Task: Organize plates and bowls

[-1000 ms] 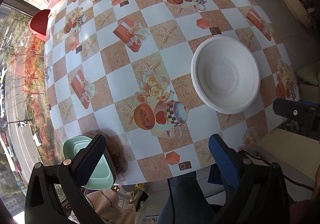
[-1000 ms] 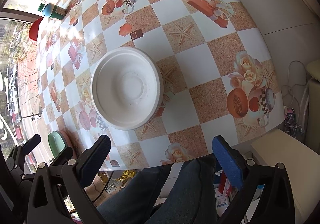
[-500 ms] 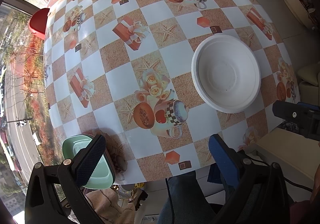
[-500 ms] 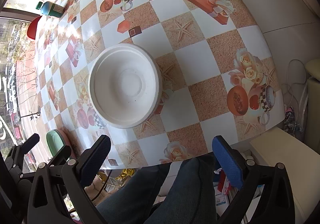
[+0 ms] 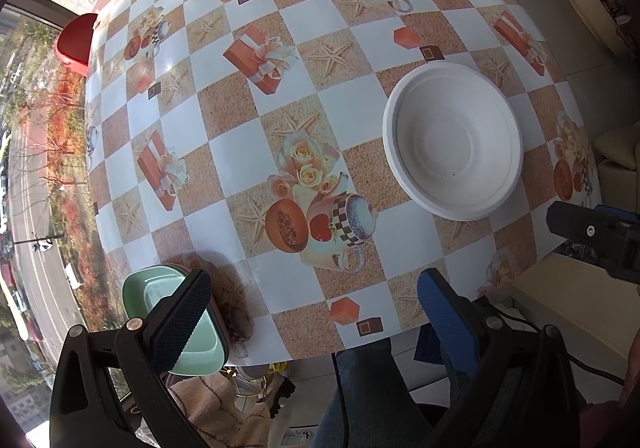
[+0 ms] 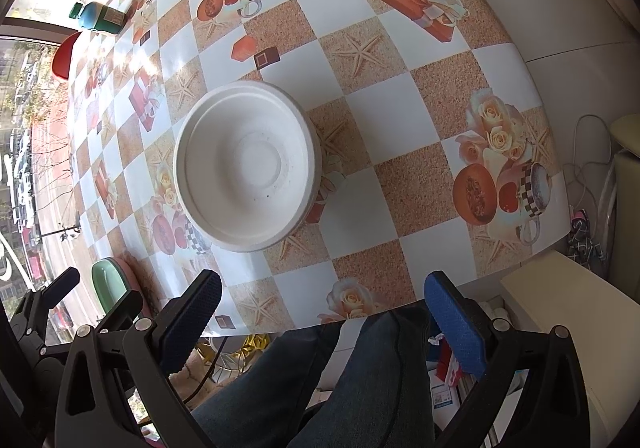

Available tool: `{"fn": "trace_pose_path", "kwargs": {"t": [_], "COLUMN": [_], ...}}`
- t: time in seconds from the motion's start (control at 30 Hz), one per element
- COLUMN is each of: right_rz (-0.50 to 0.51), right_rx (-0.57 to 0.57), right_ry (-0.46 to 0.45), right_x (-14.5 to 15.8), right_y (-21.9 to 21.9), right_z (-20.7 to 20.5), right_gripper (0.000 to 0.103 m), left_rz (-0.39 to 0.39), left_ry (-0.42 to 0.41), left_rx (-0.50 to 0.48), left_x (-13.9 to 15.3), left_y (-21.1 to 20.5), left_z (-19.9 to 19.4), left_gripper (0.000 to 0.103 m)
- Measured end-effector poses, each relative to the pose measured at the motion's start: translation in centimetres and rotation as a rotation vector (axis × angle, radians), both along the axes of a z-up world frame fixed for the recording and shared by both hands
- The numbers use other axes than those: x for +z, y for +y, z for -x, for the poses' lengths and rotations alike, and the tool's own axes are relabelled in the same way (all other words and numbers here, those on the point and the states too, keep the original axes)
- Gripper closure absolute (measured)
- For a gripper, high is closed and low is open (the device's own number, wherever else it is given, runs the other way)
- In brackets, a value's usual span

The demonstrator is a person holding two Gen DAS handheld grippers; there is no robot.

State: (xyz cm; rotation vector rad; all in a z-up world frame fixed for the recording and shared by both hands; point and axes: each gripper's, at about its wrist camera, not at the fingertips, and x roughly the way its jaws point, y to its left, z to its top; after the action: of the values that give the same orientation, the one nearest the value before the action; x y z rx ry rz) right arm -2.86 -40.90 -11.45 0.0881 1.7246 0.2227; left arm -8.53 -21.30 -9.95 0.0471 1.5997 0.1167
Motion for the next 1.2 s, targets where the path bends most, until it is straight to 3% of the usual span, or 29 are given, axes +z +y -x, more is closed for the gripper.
{"fn": "trace_pose_path", "kwargs": {"t": [1.2], "right_rz": [0.016], "right_rx": [-0.032], "right_ry": [0.065], "right_x": [-1.5], "right_y": [-1.9], "right_z": [0.3], "right_gripper": [0.001], "left_rz": [0.021], "left_ry": [0.065], "left_rx": [-0.021], "left_x": [-1.7], "left_y": [-1.5], "left_z": [-0.6], "left_gripper": [0.0]}}
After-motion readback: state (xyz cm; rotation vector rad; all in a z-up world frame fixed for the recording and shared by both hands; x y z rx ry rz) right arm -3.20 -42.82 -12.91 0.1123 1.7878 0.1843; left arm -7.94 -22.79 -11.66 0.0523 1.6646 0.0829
